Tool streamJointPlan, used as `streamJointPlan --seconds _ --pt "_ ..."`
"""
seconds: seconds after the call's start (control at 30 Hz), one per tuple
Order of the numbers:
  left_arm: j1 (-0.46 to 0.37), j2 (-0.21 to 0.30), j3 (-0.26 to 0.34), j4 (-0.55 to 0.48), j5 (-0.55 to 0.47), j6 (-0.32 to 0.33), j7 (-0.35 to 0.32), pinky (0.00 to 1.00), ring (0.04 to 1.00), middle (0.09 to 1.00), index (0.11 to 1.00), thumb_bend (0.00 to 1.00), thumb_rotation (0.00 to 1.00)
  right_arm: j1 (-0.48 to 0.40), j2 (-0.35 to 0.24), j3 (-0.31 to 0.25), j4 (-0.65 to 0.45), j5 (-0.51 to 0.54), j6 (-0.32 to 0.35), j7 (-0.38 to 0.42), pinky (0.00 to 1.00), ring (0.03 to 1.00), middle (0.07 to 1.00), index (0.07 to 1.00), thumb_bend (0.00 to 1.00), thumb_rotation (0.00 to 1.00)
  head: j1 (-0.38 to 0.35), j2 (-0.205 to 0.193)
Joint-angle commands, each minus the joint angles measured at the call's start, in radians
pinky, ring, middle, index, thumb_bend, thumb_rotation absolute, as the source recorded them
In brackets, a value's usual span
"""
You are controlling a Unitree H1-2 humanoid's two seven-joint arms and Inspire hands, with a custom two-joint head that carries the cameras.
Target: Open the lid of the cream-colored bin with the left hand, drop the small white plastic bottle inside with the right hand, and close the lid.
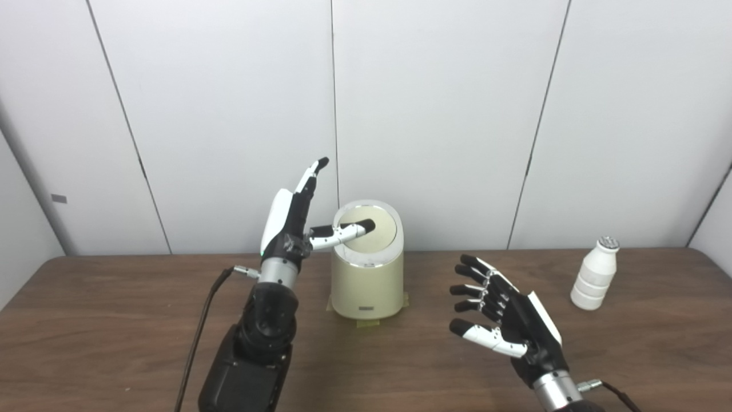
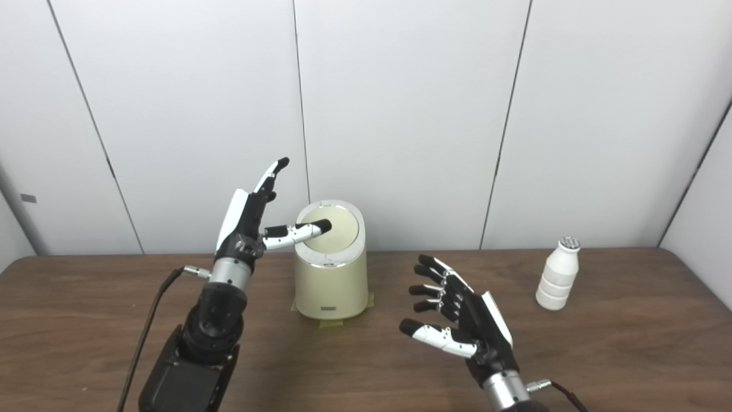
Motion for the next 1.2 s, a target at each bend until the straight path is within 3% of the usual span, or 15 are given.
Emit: streamJointPlan --seconds 0.0,0.33,0.57,0.67,0.9,1.07,1.17 --pt "-0.072 0.001 -0.006 0.012 0.031 -0.015 0.037 0.95 1.000 1.000 1.000 0.89 0.17 -0.033 -0.007 0.001 -0.027 0.005 -0.043 0.008 0.61 0.727 0.843 0.854 0.86 0.37 0.000 0.001" --pt "-0.104 0.009 -0.029 0.124 0.072 -0.034 0.086 0.84 0.987 1.000 1.000 0.84 0.10 -0.029 -0.001 0.006 -0.046 0.002 -0.029 0.003 0.60 0.718 0.842 0.851 0.86 0.38 -0.008 0.006" --pt "-0.111 0.019 -0.042 0.164 0.073 -0.059 0.104 0.87 0.989 1.000 1.000 0.78 0.04 -0.031 0.003 0.011 -0.053 -0.003 -0.026 0.001 0.58 0.700 0.836 0.846 0.86 0.38 -0.009 0.009" --pt "-0.115 0.028 -0.057 0.171 0.086 -0.053 0.095 0.84 0.989 1.000 1.000 0.78 0.04 -0.029 0.009 0.011 -0.062 0.002 -0.017 0.000 0.58 0.694 0.834 0.849 0.86 0.36 -0.010 0.010" --pt "-0.132 0.055 -0.119 0.170 0.170 0.015 0.071 0.90 1.000 1.000 1.000 0.86 0.10 -0.031 0.014 0.012 -0.056 0.001 -0.020 0.001 0.57 0.689 0.832 0.852 0.85 0.36 -0.011 0.013" --pt "-0.141 0.073 -0.155 0.140 0.216 0.099 0.033 0.76 0.948 0.997 1.000 0.88 0.04 -0.032 0.017 0.017 -0.068 -0.011 -0.009 -0.004 0.57 0.693 0.829 0.851 0.84 0.35 -0.012 0.013" --pt "-0.142 0.089 -0.175 0.109 0.218 0.143 -0.028 0.76 0.952 0.999 1.000 0.86 0.01 -0.032 0.018 0.017 -0.069 -0.011 -0.006 -0.003 0.58 0.697 0.827 0.850 0.84 0.35 -0.012 0.013"
